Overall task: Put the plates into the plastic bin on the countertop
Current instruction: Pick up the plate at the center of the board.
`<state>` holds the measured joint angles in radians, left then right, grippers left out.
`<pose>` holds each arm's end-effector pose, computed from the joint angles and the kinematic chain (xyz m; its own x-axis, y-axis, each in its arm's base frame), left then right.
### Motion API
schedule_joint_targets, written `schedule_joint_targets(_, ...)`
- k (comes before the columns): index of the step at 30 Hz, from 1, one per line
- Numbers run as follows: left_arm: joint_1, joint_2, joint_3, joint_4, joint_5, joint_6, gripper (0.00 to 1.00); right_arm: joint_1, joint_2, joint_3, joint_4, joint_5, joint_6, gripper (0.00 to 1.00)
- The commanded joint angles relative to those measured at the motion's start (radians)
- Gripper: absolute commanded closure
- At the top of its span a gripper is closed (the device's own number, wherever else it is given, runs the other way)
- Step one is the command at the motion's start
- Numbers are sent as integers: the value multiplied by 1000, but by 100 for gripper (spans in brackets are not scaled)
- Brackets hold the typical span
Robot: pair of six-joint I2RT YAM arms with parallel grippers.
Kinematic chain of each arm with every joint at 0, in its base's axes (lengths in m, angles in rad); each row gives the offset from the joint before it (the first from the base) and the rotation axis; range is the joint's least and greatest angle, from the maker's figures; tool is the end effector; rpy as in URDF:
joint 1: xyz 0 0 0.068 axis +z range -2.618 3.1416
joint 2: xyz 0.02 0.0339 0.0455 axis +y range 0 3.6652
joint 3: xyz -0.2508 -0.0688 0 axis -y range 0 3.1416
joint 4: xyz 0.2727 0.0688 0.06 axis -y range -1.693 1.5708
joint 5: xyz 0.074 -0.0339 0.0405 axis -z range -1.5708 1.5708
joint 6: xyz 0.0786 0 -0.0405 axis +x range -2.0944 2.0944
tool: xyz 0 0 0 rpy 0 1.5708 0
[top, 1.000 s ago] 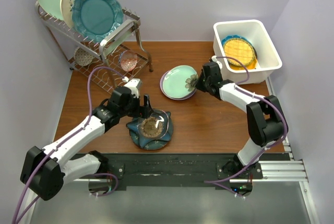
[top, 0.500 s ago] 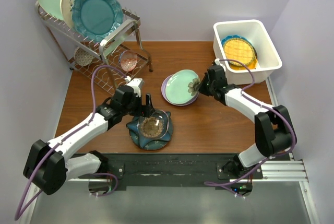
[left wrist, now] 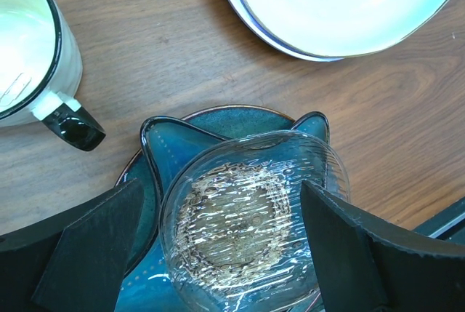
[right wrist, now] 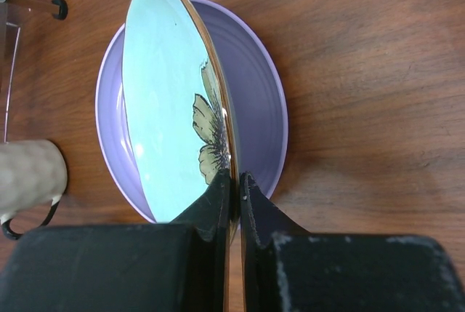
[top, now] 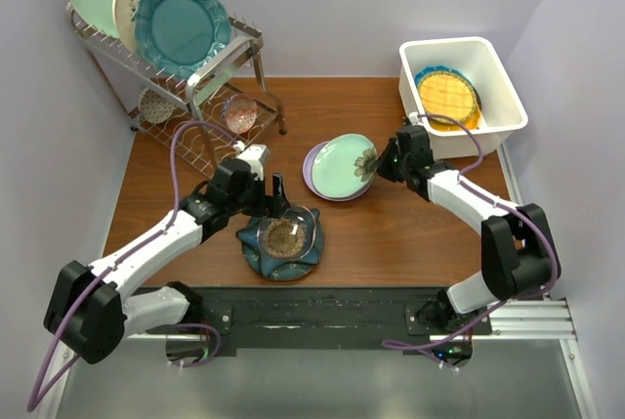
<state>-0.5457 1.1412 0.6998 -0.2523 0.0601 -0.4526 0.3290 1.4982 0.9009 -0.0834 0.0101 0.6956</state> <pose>0.2582 -0.1623 0.1818 -0.7353 -0.0642 -0.6747 0.2624 0.8909 -0.3708 0.3595 0.1219 0.1638 -0.6595 0.4520 -0.6007 0.1394 0.8587 0.4931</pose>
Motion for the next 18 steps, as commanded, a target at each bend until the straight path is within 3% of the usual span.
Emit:
schedule_joint_targets(1,-3,-37,43,12,-34,11,7,-22,-72,30,79,-36,15,100)
schedule_joint_targets(18,-3,-49,78,-58,-100,34,7,-61,-130,138,68,-127,48,100)
